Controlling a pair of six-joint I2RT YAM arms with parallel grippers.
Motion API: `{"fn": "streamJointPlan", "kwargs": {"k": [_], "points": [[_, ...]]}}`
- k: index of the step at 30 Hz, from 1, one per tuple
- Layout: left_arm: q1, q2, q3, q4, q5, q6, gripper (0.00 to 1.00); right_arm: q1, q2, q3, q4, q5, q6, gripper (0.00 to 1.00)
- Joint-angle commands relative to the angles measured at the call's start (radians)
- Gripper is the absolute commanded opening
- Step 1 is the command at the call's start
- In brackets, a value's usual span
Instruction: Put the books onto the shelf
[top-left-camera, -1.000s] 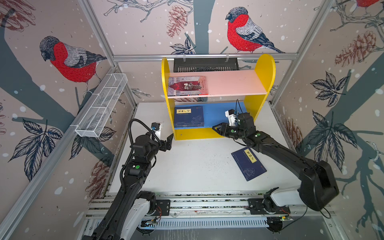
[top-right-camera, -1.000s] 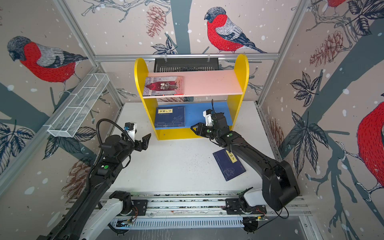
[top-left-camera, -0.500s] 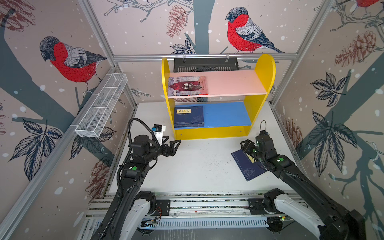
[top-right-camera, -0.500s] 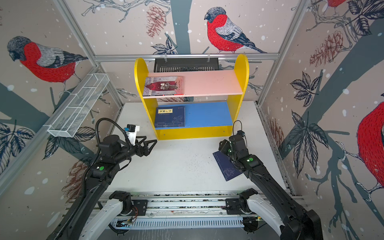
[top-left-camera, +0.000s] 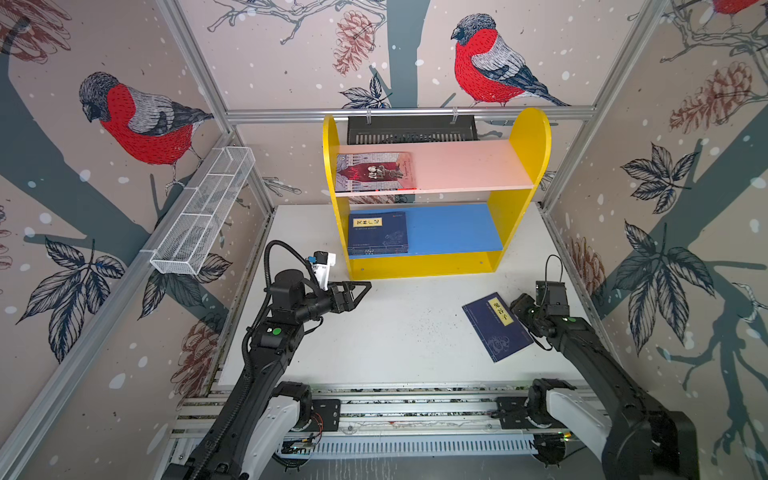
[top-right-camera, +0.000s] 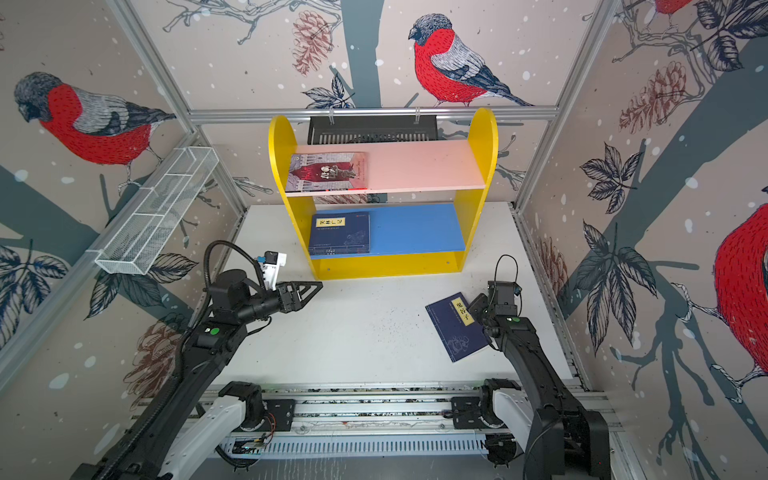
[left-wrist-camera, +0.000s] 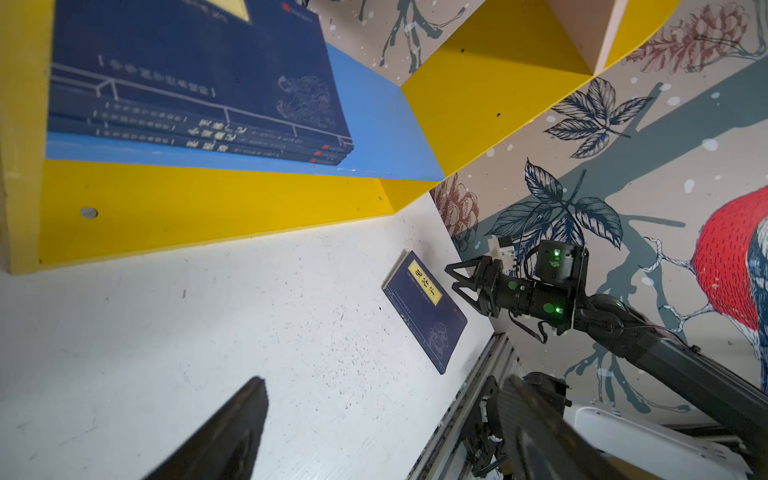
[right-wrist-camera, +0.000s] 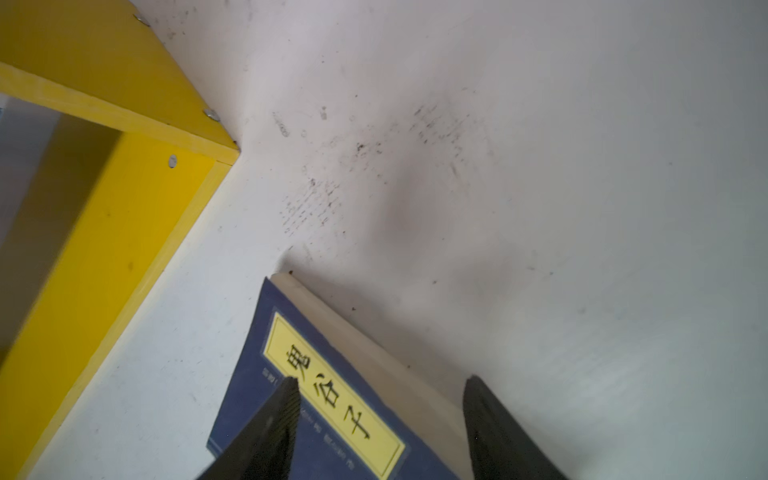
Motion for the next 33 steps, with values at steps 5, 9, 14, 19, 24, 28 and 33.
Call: {"fn": "streamJointPlan", "kwargs": {"k": [5, 9, 14, 19, 24, 28, 33], "points": [[0.005, -0.01, -0.045, 0.073, -0.041, -0.115, 0.88, -0.034, 0.072, 0.019, -0.011, -0.108, -0.102, 0.64], [0.022, -0.03, -0.072, 0.058, -0.105, -0.129, 0.88, -0.032, 0.071, 0.001, 0.013, -0.193, -0.114, 0.65], [0.051, -0.034, -0.079, 0.024, -0.165, -0.119, 0.87, -0.031, 0.077, 0.002, 0.004, -0.225, -0.126, 0.64], [0.058, -0.026, -0.078, 0.02, -0.175, -0.106, 0.87, -0.017, 0.102, 0.007, 0.004, -0.233, -0.136, 0.64], [0.069, -0.027, -0.085, 0.011, -0.192, -0.094, 0.87, -0.01, 0.15, 0.021, -0.02, -0.214, -0.164, 0.64], [0.07, -0.025, -0.085, 0.006, -0.188, -0.094, 0.87, -0.001, 0.171, 0.047, -0.034, -0.159, -0.149, 0.64], [0.071, -0.017, -0.093, 0.014, -0.184, -0.099, 0.87, 0.011, 0.22, 0.073, -0.005, -0.168, -0.156, 0.63]]}}
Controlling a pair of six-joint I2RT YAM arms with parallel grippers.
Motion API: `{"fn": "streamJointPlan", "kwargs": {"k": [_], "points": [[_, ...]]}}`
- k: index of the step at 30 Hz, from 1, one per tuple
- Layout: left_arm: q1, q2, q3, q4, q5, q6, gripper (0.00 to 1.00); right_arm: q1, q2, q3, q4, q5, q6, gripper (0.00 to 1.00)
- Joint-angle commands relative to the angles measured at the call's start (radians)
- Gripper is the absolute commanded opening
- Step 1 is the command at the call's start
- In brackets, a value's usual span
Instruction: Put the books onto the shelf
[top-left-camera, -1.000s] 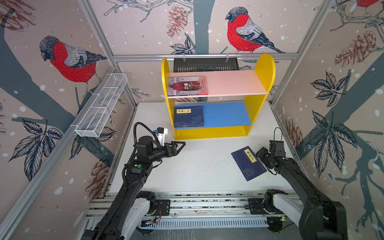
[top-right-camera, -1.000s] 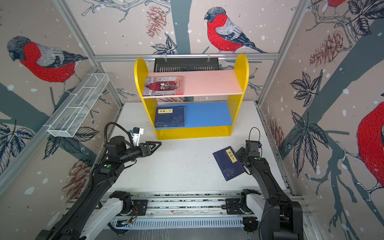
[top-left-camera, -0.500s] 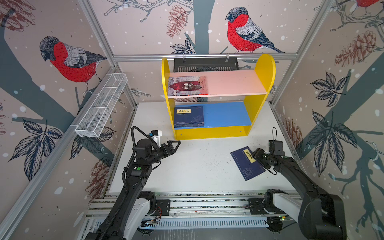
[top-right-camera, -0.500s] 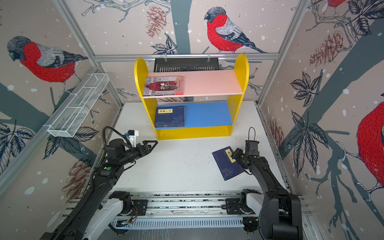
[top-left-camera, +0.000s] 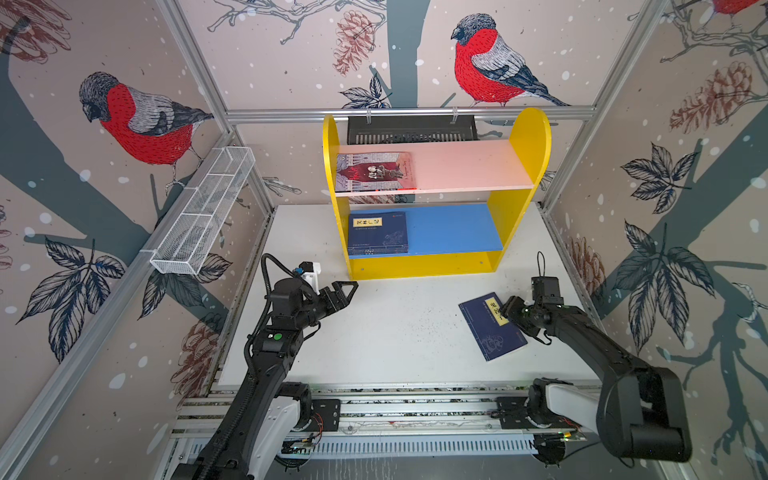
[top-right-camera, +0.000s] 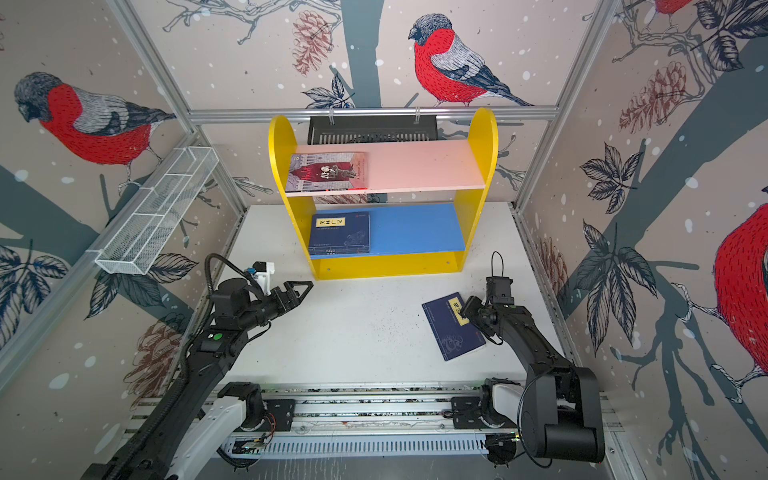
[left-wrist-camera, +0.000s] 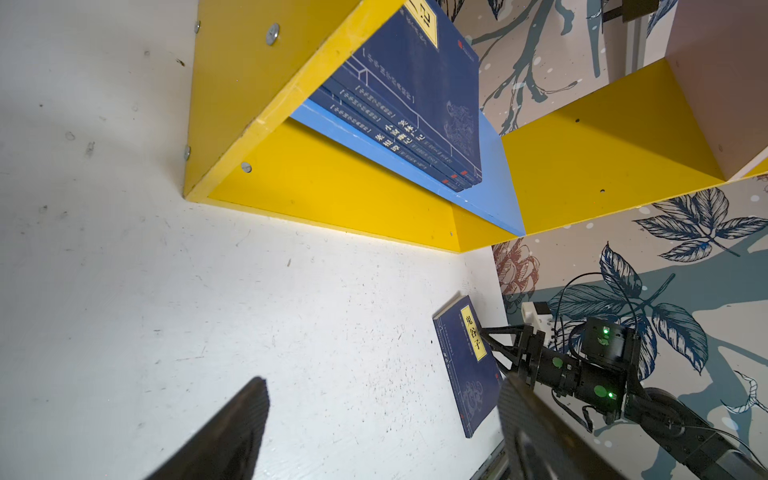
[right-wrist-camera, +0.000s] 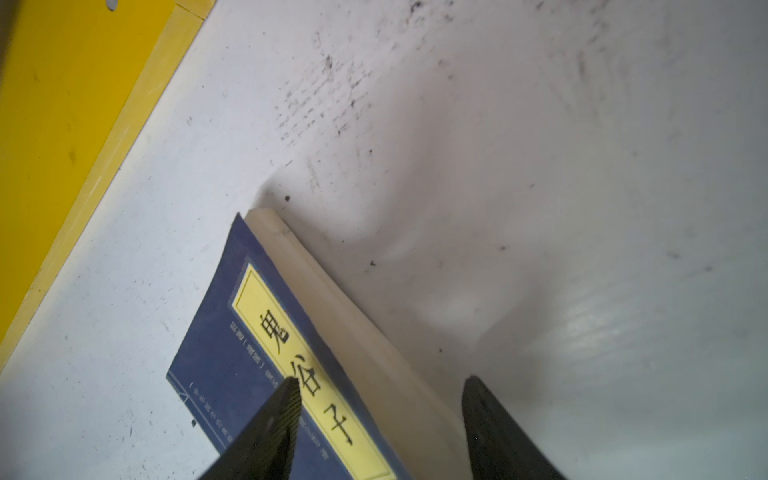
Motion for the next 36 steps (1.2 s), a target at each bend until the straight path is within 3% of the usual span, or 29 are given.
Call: {"fn": "streamJointPlan", "kwargs": {"k": [1, 8, 14, 21, 26, 36], "points": [[0.001, 0.005, -0.01, 0.027, 0.001, 0.0, 0.87, 0.019, 0.035, 0.026, 0.012, 0.011, -0.016, 0.63], [0.001, -0.01, -0.132, 0.142, 0.051, -0.13, 0.87, 0.208, 0.113, 0.042, 0.059, 0.044, 0.027, 0.61], [0.001, -0.005, -0.15, 0.149, 0.035, -0.124, 0.88, 0.401, 0.122, -0.009, 0.189, 0.061, 0.158, 0.6], [-0.019, 0.032, -0.137, 0.111, 0.001, -0.081, 0.88, 0.57, 0.18, 0.03, 0.236, 0.094, 0.226, 0.59], [-0.038, 0.069, -0.134, 0.087, 0.002, -0.07, 0.88, 0.631, 0.218, 0.057, 0.237, 0.083, 0.244, 0.6], [-0.079, 0.185, -0.104, 0.087, 0.026, -0.008, 0.87, 0.752, 0.274, 0.086, 0.343, -0.052, 0.174, 0.59]]}}
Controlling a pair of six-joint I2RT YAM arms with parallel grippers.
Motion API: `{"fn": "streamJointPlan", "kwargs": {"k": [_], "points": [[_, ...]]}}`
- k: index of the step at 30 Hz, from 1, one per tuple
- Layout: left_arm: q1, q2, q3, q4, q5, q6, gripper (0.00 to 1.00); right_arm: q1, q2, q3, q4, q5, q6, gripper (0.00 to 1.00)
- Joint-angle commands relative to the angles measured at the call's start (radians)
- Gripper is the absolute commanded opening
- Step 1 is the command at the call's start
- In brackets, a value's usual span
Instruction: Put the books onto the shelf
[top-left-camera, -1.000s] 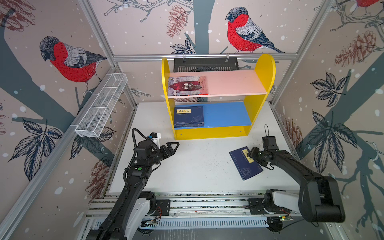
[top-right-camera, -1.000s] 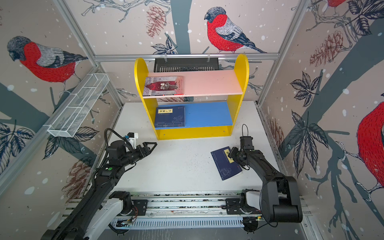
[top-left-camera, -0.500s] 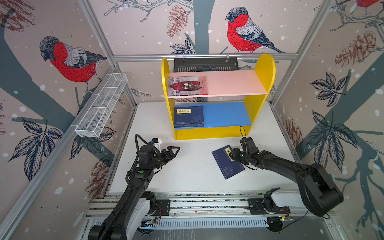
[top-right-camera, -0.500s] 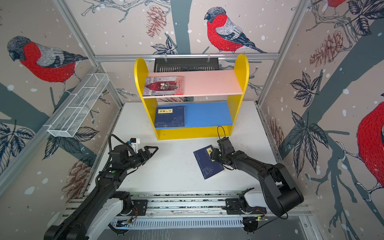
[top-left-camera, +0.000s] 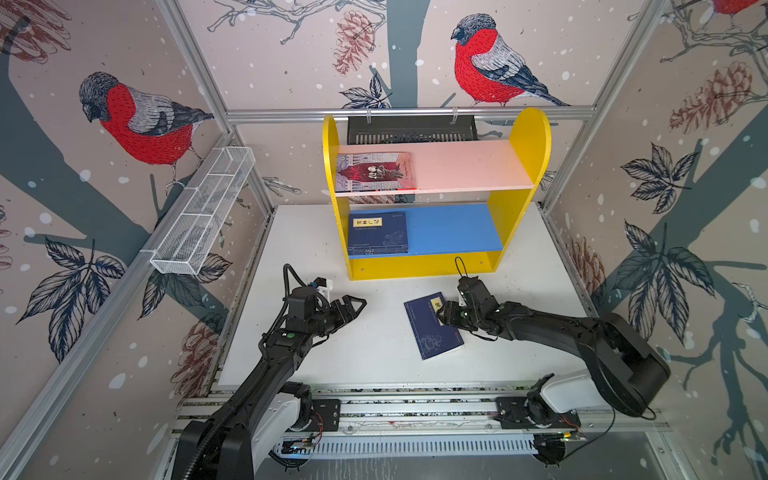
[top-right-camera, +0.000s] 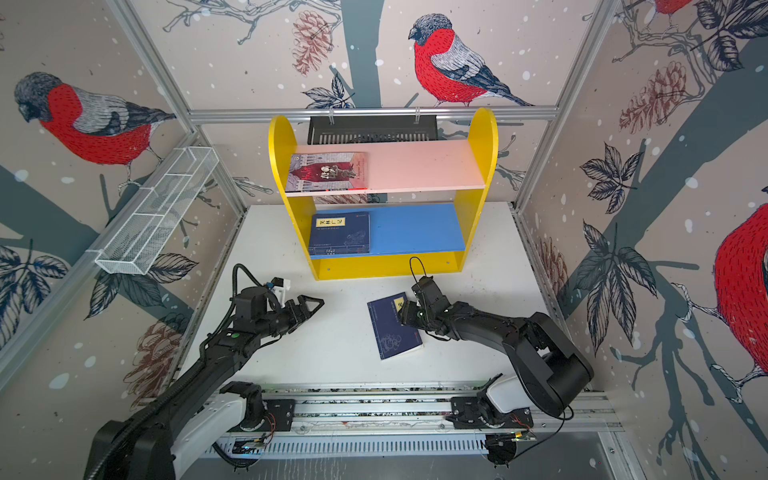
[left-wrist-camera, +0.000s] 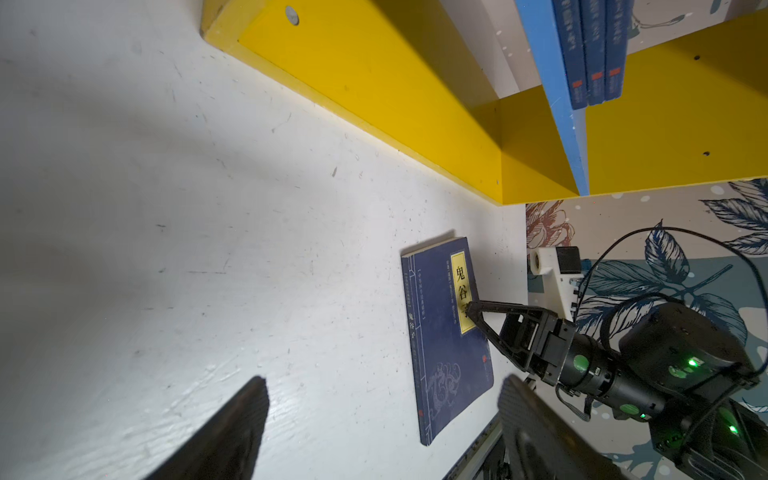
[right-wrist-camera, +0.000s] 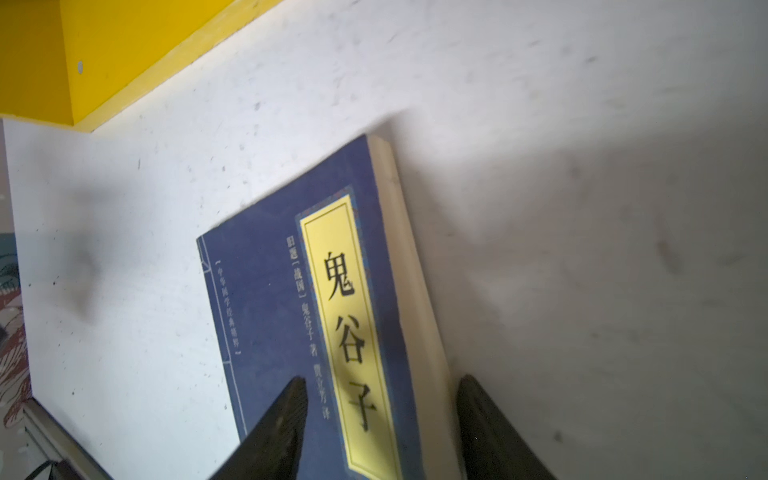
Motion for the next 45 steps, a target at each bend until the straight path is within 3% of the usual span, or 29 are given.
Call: {"fn": "streamJointPlan", "kwargs": {"k": [1, 6, 11, 19, 24, 33, 45], "points": [[-0.002, 0.038, 0.023, 0.004, 0.015, 0.052, 0.87, 0.047, 0.033, 0.025, -0.003, -0.07, -0.028, 0.59], [-0.003, 0.095, 0.001, 0.065, 0.058, 0.029, 0.86, 0.081, 0.061, 0.053, 0.001, -0.084, -0.03, 0.59], [-0.008, 0.12, 0.005, 0.101, 0.085, 0.067, 0.85, 0.049, 0.045, 0.038, -0.082, -0.043, -0.017, 0.59], [-0.077, 0.208, 0.014, 0.146, 0.103, 0.12, 0.85, 0.005, 0.019, -0.024, -0.031, -0.141, -0.003, 0.57], [-0.111, 0.267, 0.012, 0.195, 0.155, 0.095, 0.84, -0.008, 0.043, -0.029, -0.027, -0.204, -0.015, 0.51], [-0.183, 0.368, 0.012, 0.27, 0.187, 0.078, 0.82, -0.009, 0.088, -0.055, 0.011, -0.272, -0.019, 0.49], [-0.191, 0.482, 0.018, 0.319, 0.197, 0.058, 0.82, -0.011, 0.142, -0.066, 0.103, -0.299, 0.006, 0.28]]}}
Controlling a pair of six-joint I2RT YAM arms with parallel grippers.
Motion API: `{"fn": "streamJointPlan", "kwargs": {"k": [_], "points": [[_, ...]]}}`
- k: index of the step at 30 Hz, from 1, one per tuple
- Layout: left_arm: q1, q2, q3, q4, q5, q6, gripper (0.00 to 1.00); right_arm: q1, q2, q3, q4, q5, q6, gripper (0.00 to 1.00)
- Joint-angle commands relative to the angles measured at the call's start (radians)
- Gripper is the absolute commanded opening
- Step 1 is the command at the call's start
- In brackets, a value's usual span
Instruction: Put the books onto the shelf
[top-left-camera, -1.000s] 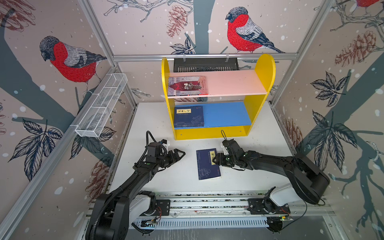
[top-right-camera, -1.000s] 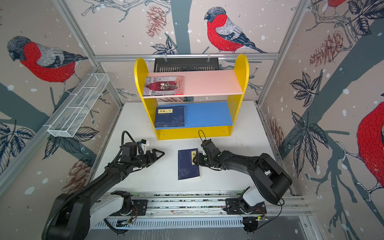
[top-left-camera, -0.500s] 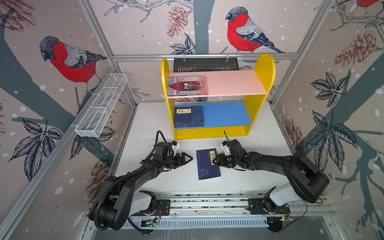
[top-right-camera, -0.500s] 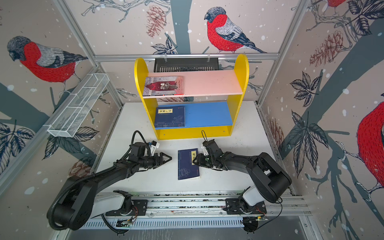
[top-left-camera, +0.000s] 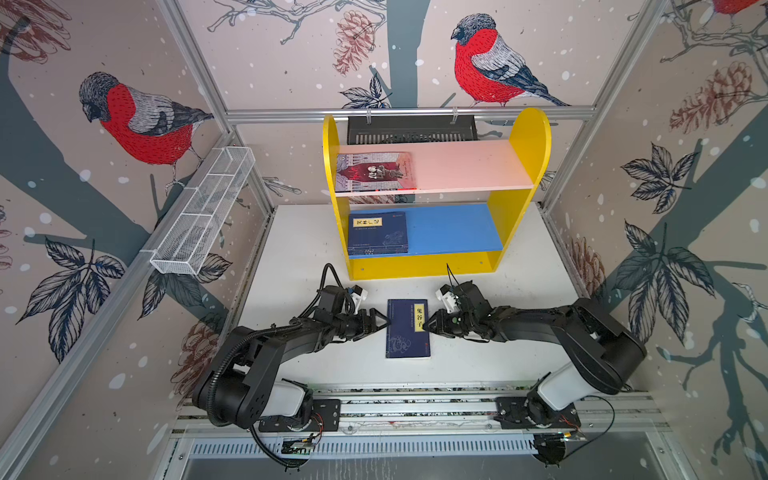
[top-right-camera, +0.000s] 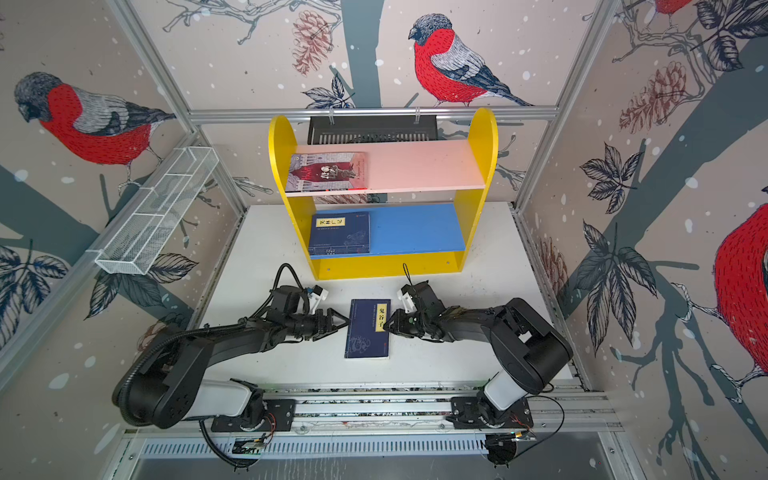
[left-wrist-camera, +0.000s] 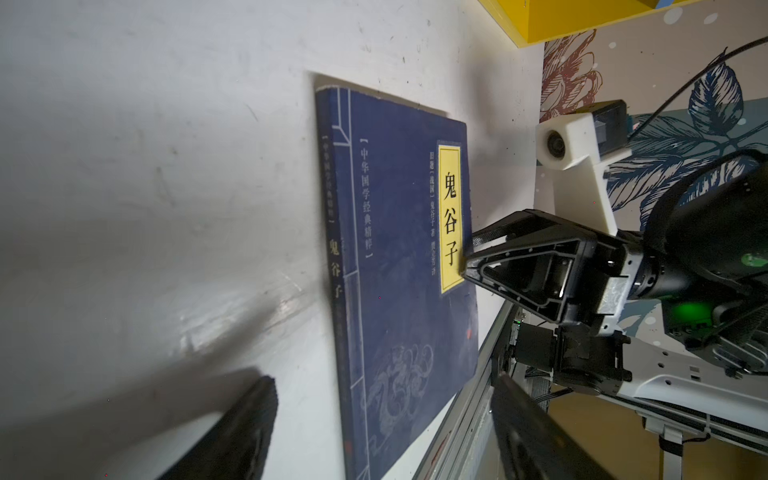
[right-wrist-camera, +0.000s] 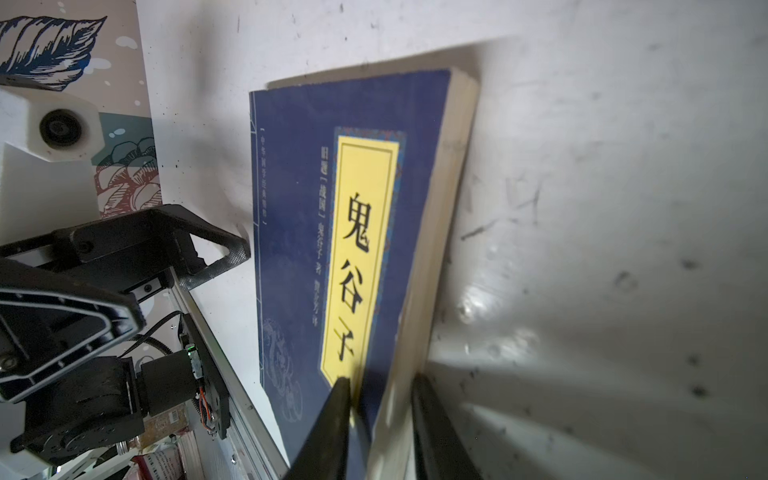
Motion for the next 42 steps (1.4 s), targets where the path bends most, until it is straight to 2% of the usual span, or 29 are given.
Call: {"fn": "streamJointPlan", "kwargs": {"k": [1, 5, 13, 19, 26, 31, 34, 38, 42], "points": [[-0.002, 0.028, 0.004, 0.034, 0.013, -0.017, 0.82, 0.001, 0.014, -0.009, -0.125, 0.038, 0.018, 0.27], [-0.008, 0.045, 0.012, 0.048, 0.016, -0.032, 0.82, 0.002, 0.009, -0.008, -0.116, 0.026, 0.022, 0.23], [-0.018, 0.072, 0.016, 0.087, 0.051, -0.061, 0.81, 0.0, 0.014, 0.001, -0.082, -0.006, 0.031, 0.23], [-0.03, 0.071, 0.018, 0.094, 0.057, -0.07, 0.81, 0.002, 0.04, 0.007, -0.074, -0.005, 0.04, 0.35], [-0.042, 0.057, 0.023, 0.119, 0.078, -0.089, 0.81, 0.006, 0.078, 0.007, -0.016, -0.029, 0.068, 0.42], [-0.042, 0.034, 0.022, 0.129, 0.083, -0.101, 0.79, 0.008, 0.091, 0.02, -0.013, -0.028, 0.071, 0.41], [-0.042, 0.015, 0.021, 0.132, 0.084, -0.108, 0.77, 0.009, 0.088, 0.026, -0.016, -0.032, 0.07, 0.34], [-0.042, -0.003, 0.017, 0.121, 0.073, -0.106, 0.77, 0.009, 0.076, 0.024, -0.023, -0.027, 0.066, 0.12], [-0.042, -0.017, 0.014, 0.096, 0.05, -0.086, 0.77, 0.009, 0.069, 0.023, -0.021, -0.028, 0.063, 0.04]]}}
